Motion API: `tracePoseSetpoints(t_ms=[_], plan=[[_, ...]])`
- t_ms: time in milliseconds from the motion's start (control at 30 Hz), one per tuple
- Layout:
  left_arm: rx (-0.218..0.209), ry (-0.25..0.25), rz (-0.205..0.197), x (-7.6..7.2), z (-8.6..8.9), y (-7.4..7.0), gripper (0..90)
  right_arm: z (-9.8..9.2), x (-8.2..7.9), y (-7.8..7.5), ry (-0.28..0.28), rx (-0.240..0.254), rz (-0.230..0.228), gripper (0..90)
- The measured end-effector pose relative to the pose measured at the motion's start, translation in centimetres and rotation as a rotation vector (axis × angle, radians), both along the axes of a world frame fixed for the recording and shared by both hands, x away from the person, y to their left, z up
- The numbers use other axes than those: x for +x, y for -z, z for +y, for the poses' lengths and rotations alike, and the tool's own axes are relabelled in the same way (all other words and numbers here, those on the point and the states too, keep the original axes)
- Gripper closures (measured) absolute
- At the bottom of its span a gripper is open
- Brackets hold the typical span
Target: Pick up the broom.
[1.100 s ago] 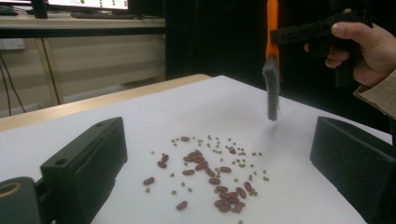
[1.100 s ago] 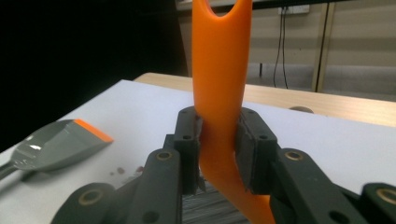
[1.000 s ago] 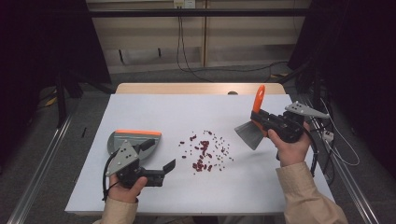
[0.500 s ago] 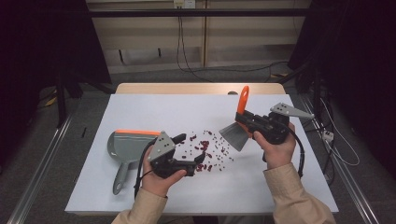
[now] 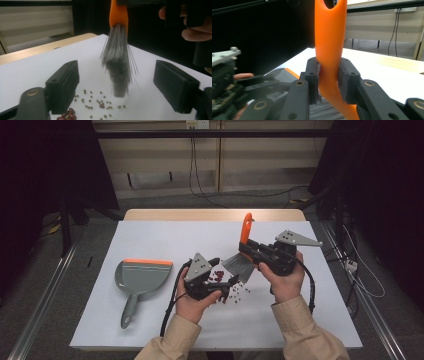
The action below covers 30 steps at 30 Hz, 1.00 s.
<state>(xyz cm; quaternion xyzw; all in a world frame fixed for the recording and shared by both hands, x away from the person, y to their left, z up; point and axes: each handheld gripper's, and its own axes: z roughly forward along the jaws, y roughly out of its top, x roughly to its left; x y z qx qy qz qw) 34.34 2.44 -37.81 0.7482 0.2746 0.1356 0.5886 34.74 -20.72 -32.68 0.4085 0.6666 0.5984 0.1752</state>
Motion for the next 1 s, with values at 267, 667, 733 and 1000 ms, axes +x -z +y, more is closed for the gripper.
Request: tracePoseSetpoints(t_ms=[267, 667, 733, 1000], plan=[[-0.026, -0.01, 0.01, 0.6, -0.1, 0.1, 44.7, 0.9, -0.1, 0.0, -0.032, 0.02, 0.005, 71.9], [-0.042, 0.035, 0.03, 1.0, 0.8, -0.1, 81.0, 1.5, 0.3, 0.7, -0.09, 0.054, 0.034, 71.4], [-0.035, 0.038, 0.033, 0.9, 1.1, -0.1, 81.4, 1.5, 0.3, 0.8, -0.102, 0.06, 0.04, 71.2], [-0.039, 0.051, 0.05, 1.1, 1.9, -0.3, 81.9, 0.9, 0.3, 1.1, -0.152, 0.051, -0.003, 57.1]])
